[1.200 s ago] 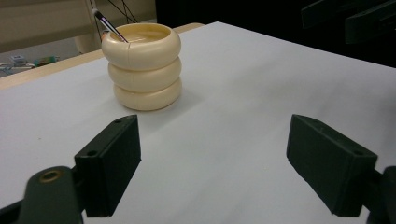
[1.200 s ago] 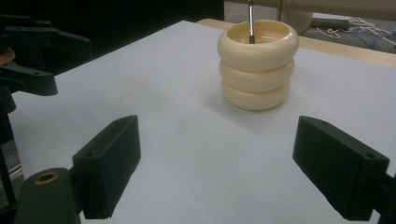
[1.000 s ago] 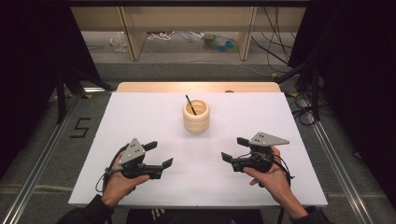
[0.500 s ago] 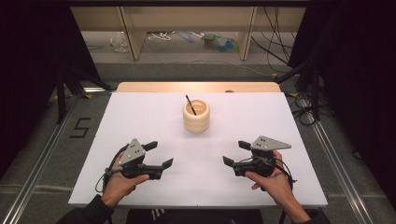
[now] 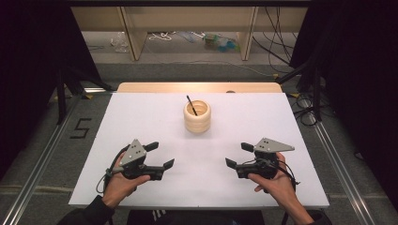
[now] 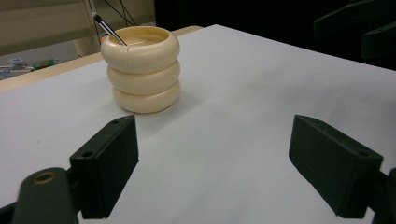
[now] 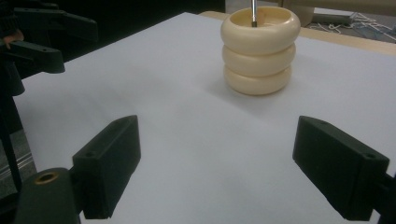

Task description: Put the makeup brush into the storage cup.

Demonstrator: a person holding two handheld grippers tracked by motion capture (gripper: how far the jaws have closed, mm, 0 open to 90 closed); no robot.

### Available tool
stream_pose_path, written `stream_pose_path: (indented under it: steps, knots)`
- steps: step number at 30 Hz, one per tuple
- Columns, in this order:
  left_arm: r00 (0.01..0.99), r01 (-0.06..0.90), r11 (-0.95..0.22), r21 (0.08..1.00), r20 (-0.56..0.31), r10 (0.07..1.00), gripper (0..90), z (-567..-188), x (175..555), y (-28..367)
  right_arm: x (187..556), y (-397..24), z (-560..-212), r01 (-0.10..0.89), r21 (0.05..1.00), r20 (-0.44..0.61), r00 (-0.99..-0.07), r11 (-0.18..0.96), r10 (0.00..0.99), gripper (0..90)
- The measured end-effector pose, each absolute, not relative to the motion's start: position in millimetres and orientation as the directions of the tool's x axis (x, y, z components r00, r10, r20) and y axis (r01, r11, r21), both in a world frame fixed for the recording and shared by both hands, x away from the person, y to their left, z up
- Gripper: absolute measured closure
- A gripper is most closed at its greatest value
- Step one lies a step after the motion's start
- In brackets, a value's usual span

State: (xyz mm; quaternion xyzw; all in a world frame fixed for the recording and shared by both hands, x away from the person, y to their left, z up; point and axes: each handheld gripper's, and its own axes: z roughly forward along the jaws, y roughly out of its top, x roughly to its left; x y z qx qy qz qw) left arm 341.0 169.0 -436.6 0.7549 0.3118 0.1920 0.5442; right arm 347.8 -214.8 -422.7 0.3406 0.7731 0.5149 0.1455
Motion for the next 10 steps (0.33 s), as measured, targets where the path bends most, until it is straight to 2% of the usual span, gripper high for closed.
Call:
stream_pose_path:
  steps: [10]
  knots:
    - [0.731,0.262,-0.214,0.941,-0.049,0.68,15.8,-436.4,341.3,169.2,347.6,-215.5,-422.0,0.391,0.885,0.126,-0.725,0.254,0.677,16.3]
